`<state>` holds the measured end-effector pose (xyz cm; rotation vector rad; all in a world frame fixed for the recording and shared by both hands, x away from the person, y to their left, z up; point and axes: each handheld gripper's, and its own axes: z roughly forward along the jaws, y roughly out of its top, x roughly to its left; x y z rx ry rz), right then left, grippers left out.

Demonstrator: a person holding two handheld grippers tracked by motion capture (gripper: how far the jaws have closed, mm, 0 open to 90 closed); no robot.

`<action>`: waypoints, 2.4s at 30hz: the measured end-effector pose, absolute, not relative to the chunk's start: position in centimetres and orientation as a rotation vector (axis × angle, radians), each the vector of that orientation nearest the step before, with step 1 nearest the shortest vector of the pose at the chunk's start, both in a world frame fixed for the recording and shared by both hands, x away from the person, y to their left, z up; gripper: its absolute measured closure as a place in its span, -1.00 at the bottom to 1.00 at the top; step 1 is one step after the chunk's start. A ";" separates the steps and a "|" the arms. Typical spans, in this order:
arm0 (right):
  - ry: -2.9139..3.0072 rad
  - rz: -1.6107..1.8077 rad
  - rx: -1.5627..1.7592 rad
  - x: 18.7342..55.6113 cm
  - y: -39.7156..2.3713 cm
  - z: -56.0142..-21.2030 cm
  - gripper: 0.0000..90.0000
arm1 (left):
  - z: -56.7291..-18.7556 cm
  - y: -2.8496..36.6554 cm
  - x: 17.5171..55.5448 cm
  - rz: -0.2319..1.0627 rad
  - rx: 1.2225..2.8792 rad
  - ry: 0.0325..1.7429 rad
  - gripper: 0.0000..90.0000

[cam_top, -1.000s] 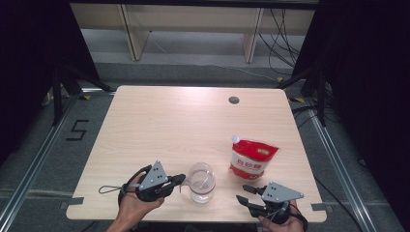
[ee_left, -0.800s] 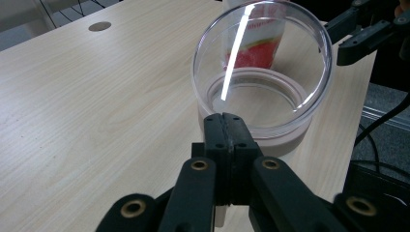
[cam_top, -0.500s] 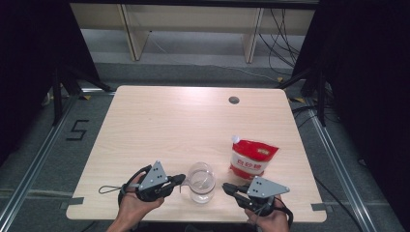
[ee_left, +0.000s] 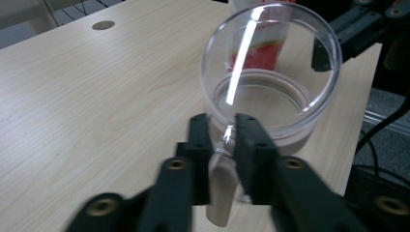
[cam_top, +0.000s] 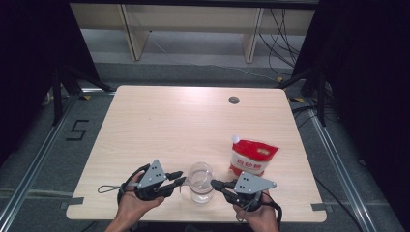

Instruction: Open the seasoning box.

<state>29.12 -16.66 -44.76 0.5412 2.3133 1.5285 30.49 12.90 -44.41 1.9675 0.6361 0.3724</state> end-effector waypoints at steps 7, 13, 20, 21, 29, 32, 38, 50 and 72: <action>2.323 1.538 0.512 29.1 -16.0 -44.6 0.97 | -45.4 14.5 29.5 0.342 1.999 0.664 0.05; 2.318 1.536 0.502 28.8 -15.2 -44.3 0.97 | -47.0 16.7 28.7 0.340 1.995 0.730 -0.17; 2.319 1.544 0.480 28.7 -14.2 -44.3 0.94 | -47.3 17.3 28.2 0.351 1.981 0.772 -0.35; 2.306 1.558 0.475 28.7 -14.0 -44.3 0.94 | -47.3 17.3 28.2 0.357 1.979 0.774 -0.37; 2.328 1.559 0.446 28.6 -13.1 -44.2 0.93 | -48.0 17.6 28.2 0.354 2.007 0.771 -0.45; 2.323 1.559 0.436 28.7 -12.8 -44.1 0.92 | -48.1 17.8 28.2 0.356 2.022 0.763 -0.47; 2.337 1.558 0.414 28.6 -12.1 -44.1 0.90 | -48.4 17.8 28.1 0.335 2.010 0.772 -0.47; 2.337 1.561 0.419 28.8 -12.4 -44.0 0.83 | -48.6 17.8 28.1 0.333 2.015 0.783 -0.47; 2.246 1.560 0.585 29.5 -20.2 -44.8 0.29 | -48.9 17.6 28.2 0.322 2.022 0.792 -0.60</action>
